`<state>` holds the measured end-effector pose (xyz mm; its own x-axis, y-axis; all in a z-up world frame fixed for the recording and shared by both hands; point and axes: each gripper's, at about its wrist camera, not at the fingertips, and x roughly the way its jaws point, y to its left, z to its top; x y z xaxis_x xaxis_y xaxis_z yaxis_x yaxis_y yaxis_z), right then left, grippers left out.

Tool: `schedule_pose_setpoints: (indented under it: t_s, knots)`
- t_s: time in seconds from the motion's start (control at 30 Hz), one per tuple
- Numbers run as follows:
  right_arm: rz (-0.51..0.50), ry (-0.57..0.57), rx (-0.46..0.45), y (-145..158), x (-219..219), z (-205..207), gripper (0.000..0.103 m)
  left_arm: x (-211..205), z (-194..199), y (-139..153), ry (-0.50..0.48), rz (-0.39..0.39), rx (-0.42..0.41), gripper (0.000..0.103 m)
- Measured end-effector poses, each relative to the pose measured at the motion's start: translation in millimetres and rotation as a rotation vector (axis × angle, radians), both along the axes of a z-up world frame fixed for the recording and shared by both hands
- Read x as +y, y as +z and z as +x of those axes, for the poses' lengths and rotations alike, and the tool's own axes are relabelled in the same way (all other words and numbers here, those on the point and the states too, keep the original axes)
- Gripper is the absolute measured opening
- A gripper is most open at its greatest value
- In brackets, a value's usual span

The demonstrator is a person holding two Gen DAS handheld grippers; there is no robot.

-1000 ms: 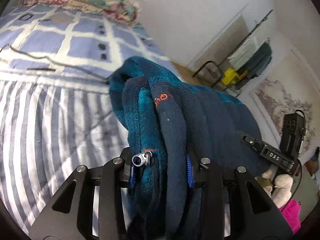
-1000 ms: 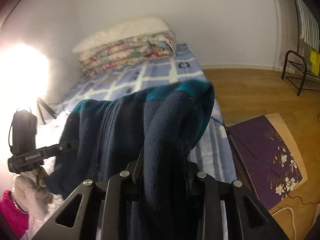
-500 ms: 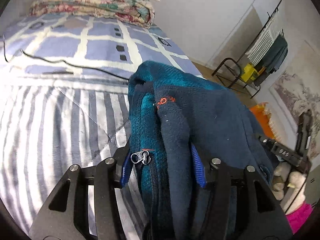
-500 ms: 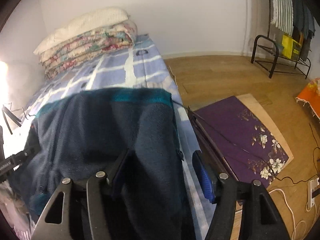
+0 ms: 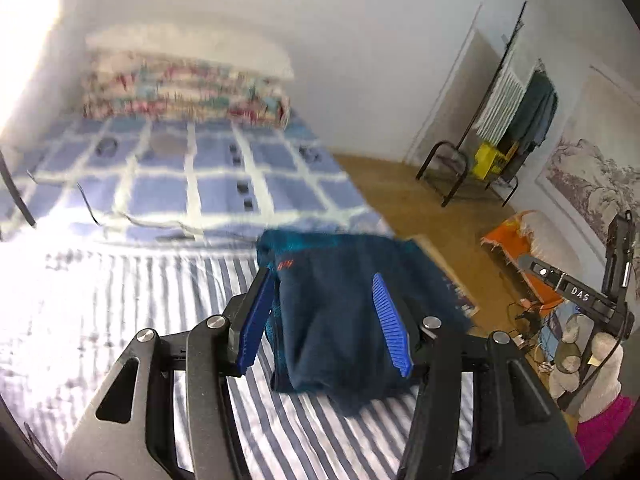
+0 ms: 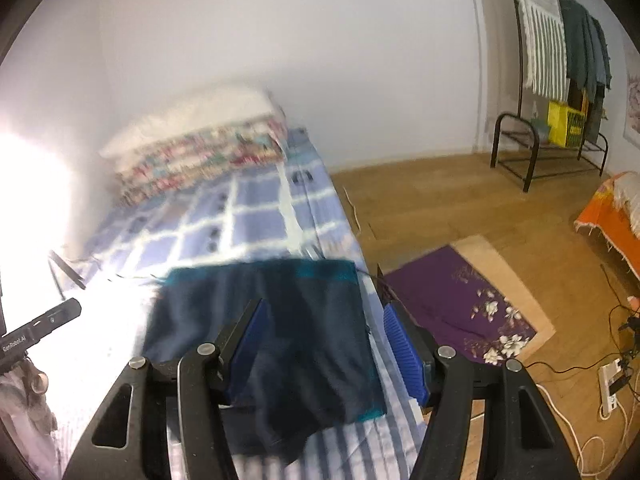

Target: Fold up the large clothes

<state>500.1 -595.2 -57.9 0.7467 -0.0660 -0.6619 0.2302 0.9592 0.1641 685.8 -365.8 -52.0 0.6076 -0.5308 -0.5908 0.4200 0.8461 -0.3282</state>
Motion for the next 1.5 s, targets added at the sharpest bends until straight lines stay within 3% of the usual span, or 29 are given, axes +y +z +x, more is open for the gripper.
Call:
schedule_pose_setpoints:
  t_s: [0.37, 0.63, 0.77, 0.83, 1.0, 1.1, 1.37, 1.5]
  knots:
    - [-0.042, 0.037, -0.126, 178.6, 60.7, -144.9, 0.064, 84.7, -177.3, 191.0, -0.017, -0.049, -0.186, 0.053]
    - [-0.119, 0.059, -0.178, 270.7, 108.1, -279.6, 0.064, 157.7, -307.7, 279.5, -0.016, -0.077, -0.260, 0.053]
    - [-0.134, 0.068, -0.212, 301.2, 130.3, -349.4, 0.066, 192.4, -377.9, 302.5, -0.043, -0.073, -0.288, 0.055]
    - [-0.137, 0.075, -0.219, 308.3, 140.0, -378.5, 0.068, 204.1, -407.0, 302.7, -0.055, -0.060, -0.284, 0.063]
    - [-0.139, 0.102, -0.215, 310.6, 163.9, -435.5, 0.068, 227.3, -468.2, 287.1, -0.090, -0.031, -0.278, 0.064]
    - [-0.129, 0.110, -0.192, 295.1, 177.4, -460.8, 0.070, 240.9, -496.1, 255.6, -0.085, -0.018, -0.253, 0.070]
    - [-0.210, 0.143, -0.087, 194.3, 238.8, -502.5, 0.079, 260.8, -532.4, 139.7, -0.018, 0.016, -0.132, 0.074]
    - [-0.215, 0.116, -0.075, 150.6, 259.3, -513.1, 0.092, 258.6, -538.9, 90.8, 0.010, 0.074, -0.089, 0.074]
